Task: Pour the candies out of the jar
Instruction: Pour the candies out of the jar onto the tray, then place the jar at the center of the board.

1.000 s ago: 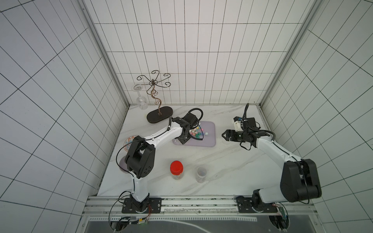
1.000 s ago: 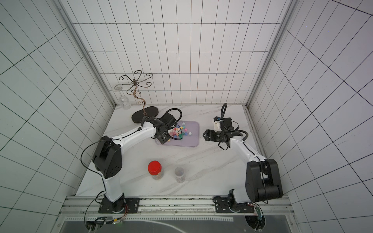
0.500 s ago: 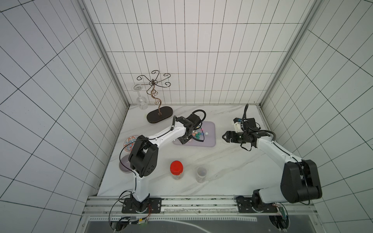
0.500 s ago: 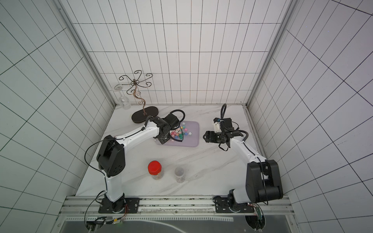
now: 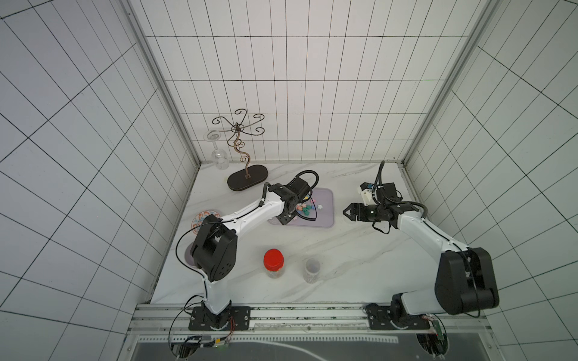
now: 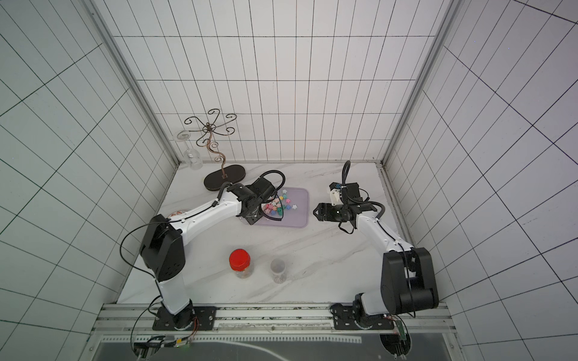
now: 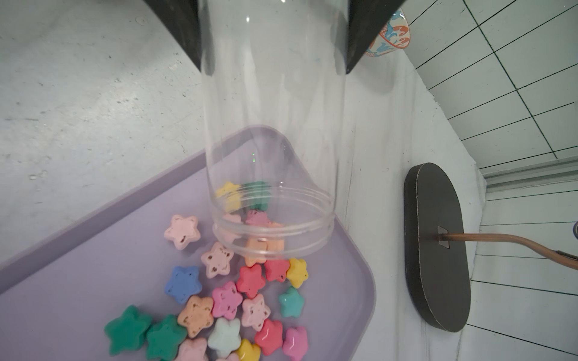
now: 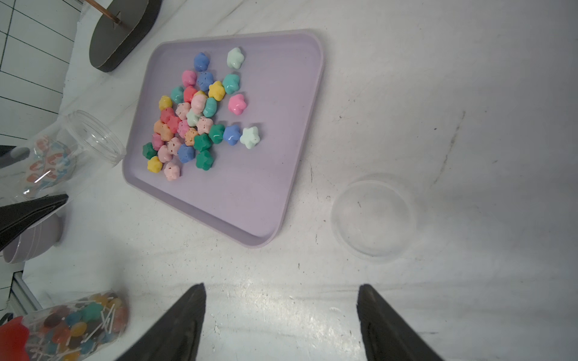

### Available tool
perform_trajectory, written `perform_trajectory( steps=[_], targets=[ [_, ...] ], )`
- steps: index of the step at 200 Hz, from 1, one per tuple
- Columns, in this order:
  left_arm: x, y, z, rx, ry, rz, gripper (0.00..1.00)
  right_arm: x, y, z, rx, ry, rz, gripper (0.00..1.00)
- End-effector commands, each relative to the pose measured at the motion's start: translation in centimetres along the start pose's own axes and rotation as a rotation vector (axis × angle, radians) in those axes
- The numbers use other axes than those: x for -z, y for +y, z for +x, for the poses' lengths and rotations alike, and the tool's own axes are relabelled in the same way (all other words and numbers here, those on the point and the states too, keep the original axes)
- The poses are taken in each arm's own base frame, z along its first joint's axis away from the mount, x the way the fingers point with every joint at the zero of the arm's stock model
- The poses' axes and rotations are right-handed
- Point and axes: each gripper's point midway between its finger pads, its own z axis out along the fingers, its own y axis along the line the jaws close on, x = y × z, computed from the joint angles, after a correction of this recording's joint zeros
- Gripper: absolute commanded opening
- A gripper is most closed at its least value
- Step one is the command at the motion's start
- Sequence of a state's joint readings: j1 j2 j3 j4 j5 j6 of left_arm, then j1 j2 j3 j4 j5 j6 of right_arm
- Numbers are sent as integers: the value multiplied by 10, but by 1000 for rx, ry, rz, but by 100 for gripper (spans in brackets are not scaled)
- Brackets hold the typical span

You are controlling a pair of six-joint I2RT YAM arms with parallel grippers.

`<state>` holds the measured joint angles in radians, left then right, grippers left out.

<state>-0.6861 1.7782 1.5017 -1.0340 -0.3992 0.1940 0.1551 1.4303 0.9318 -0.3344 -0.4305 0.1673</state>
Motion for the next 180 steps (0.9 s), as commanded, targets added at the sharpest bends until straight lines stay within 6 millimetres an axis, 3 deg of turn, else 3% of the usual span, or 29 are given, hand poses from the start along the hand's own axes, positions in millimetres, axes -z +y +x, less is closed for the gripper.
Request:
perform_trajectory(
  steps=[1, 27, 58, 96, 137, 180],
  targets=[
    [41, 9, -25, 75, -244, 89, 39, 9, 19, -3, 34, -25, -106, 76],
    [71, 5, -33, 68, -444, 242, 39, 23, 51, -14, 80, -88, -272, 75],
    [96, -11, -37, -20, -635, 398, 40, 52, 86, -26, 146, -149, -417, 72],
    [127, -43, -40, -195, -774, 592, 40, 95, 128, -44, 206, -216, -564, 70],
    [137, -56, -46, -249, -835, 737, 40, 122, 161, -53, 272, -230, -643, 69],
    [137, -63, -48, -253, -854, 834, 41, 130, 184, -43, 347, -185, -759, 63]
  ],
)
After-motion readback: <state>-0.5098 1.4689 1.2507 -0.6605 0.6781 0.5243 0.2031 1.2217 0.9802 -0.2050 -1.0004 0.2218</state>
